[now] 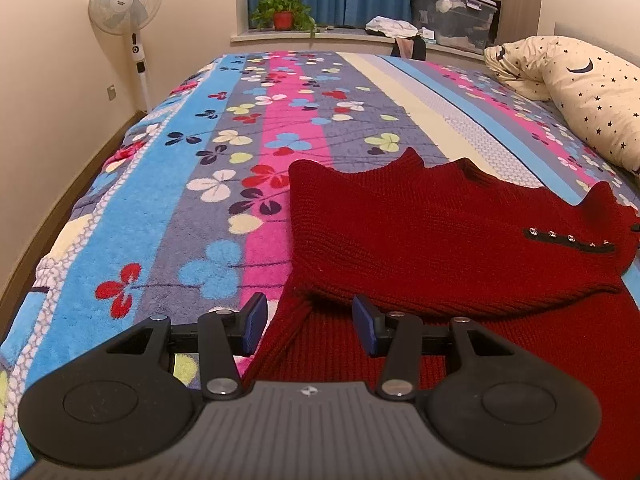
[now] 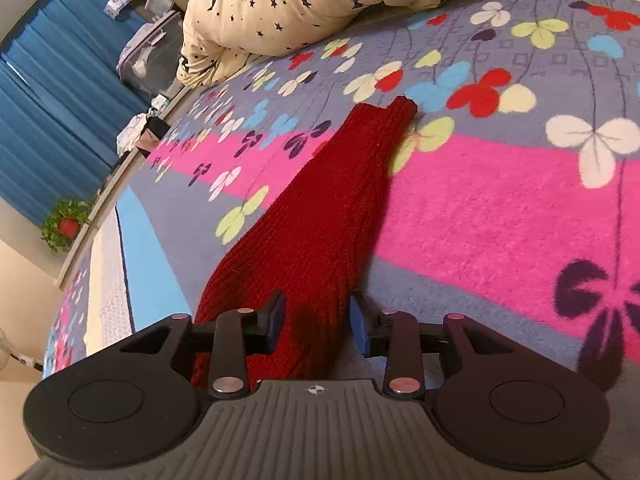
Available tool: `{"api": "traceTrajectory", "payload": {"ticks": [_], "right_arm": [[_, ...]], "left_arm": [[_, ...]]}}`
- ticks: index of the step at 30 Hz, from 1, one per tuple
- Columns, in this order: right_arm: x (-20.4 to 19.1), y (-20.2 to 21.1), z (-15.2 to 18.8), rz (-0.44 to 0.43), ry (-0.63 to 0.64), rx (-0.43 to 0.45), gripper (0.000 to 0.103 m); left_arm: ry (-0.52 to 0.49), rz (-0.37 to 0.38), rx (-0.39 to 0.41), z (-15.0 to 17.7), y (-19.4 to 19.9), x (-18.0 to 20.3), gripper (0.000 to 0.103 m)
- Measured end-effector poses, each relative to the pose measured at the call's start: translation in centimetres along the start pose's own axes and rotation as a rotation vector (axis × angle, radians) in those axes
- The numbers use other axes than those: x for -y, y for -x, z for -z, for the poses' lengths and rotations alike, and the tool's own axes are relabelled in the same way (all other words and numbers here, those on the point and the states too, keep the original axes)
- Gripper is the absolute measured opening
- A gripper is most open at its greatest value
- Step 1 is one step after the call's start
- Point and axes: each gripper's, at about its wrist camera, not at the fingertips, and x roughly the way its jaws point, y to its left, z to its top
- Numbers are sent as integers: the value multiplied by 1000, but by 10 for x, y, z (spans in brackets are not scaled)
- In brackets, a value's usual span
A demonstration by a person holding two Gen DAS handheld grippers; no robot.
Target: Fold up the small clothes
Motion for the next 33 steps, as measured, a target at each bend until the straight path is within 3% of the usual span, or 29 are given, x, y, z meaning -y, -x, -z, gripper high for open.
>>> {"api": "traceTrajectory", "payload": {"ticks": [1, 6, 8, 11, 14, 20, 24, 28, 31, 33], "right_arm": [[0, 1, -1, -1, -2, 4, 13], [-17, 48, -7, -7, -29, 155, 11], [-25, 69, -5, 29, -10, 195, 11], [-5, 62, 0, 165, -105, 115, 14], [33, 40, 3, 182, -294, 0, 17], [45, 33, -5, 97, -320, 52, 22], [46, 36, -7, 97, -318, 91, 16], [10, 52, -10, 140, -149, 192, 14], [-53, 78, -1, 152, 129, 308, 14], [-109, 106, 24, 106, 367, 418, 14]], "left_arm": [[-1, 0, 0, 0, 0, 0, 52], [7, 3, 7, -2, 1, -1, 52], [16, 6, 10, -3, 1, -3, 52], [18, 13, 16, -5, 3, -2, 52], [6, 18, 23, -5, 6, 0, 52], [17, 21, 16, -5, 5, -2, 52], [16, 16, 18, -5, 6, -4, 52], [38, 3, 16, -7, 8, -9, 52], [62, -22, 6, -8, 9, -15, 52], [95, -26, 7, -11, 10, -23, 52]]}}
